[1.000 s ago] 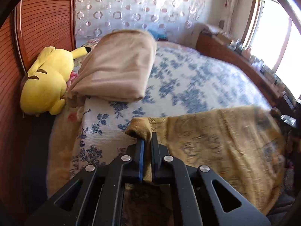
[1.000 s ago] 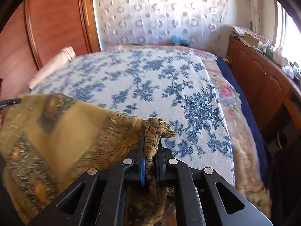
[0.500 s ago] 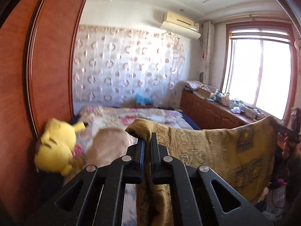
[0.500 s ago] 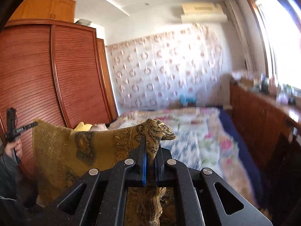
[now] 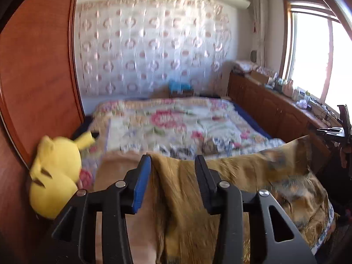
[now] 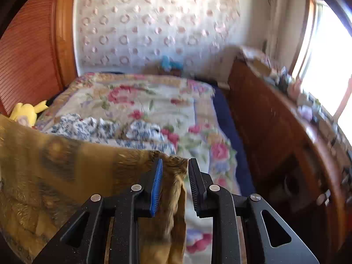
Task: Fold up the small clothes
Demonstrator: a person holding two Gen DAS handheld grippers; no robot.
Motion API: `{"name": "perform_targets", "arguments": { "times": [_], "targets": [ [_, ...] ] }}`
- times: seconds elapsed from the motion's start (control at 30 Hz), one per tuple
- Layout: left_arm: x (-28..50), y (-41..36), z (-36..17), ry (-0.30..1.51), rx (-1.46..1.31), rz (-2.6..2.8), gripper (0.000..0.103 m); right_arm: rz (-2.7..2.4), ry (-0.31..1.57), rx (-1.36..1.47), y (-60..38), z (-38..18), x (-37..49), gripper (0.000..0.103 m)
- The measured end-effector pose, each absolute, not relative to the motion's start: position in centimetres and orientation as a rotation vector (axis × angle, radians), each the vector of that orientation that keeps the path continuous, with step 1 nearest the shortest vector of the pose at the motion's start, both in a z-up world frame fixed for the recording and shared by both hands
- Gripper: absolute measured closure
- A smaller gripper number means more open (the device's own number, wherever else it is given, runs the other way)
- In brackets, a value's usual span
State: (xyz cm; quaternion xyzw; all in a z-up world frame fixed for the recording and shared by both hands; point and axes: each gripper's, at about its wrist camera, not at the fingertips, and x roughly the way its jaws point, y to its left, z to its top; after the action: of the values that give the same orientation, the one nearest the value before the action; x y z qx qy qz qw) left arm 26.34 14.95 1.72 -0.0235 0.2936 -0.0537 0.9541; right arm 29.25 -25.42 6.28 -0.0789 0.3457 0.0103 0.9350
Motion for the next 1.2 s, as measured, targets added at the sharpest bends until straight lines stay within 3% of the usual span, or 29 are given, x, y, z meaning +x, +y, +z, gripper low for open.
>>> {"name": "perform_targets", "arguments": {
  "times": [0.13,0.33,0.73,1.0,1.2],
  "targets": [
    [25.3,13.9,-2.4,0.691,-0.054,-0.131,0.041,0.075,0.746,-0.161,-25.0,0.9,28.5,0.066],
    [22.9,12.2,-4.7,0.767,-0.034,-0.198,0.038,0.183,0.735,-0.135,-26.0,-1.2,24.6,0.045],
    [19.7,9.2,-8.2,0.828,0.012,-0.247,0.038,0.257,0.750,-0.072,-28.9,-5.6,17.9,0.044],
    [20.3,7.6,-11.0,0.884,0.042,-0.256,0.037,0.238,0.754,-0.112,-28.6,-6.5,18.3,0.044],
    [19.9,6.2,-11.4,0.870,0.117,-0.271,0.020,0.219,0.738,-0.163,-27.0,-6.7,18.1,0.041]
  ]
}}
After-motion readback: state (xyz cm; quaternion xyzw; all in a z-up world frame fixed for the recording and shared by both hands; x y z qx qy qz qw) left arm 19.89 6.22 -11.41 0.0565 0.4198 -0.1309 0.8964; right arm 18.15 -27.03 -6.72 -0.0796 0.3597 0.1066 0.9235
